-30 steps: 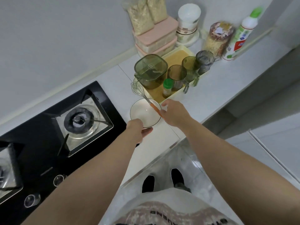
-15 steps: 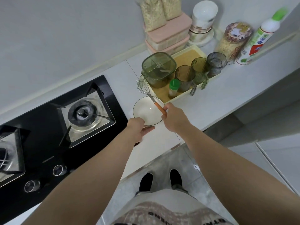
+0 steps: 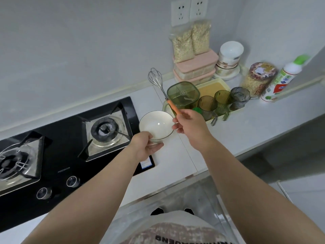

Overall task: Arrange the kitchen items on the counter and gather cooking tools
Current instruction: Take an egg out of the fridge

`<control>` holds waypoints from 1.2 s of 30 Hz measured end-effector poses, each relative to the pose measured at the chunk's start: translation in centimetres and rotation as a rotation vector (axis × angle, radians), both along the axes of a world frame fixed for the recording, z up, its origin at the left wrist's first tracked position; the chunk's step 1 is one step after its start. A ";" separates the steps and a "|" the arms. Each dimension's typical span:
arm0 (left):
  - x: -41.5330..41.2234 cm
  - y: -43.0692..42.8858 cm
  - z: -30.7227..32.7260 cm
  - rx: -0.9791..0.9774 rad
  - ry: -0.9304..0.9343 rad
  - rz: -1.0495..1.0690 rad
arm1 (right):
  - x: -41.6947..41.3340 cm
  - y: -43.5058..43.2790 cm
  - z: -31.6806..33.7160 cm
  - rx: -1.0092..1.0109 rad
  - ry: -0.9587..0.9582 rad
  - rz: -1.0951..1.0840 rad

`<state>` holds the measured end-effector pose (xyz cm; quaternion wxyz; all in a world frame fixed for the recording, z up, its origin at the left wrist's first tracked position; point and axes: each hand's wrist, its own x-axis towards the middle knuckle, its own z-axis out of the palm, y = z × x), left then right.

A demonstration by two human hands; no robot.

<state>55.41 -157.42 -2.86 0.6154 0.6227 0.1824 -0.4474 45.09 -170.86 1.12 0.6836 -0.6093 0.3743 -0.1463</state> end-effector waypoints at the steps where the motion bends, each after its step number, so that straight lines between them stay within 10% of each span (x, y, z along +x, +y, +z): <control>1: -0.1 0.3 0.6 -0.016 -0.009 0.008 | 0.1 0.2 0.6 0.074 -0.075 -0.007; 16: -2.0 8.2 8.4 -0.252 -0.181 0.475 | 2.4 3.6 7.4 0.591 -0.621 0.084; 36: -7.6 31.4 12.3 -0.287 -0.295 0.843 | 3.1 25.5 11.1 0.782 -0.559 0.307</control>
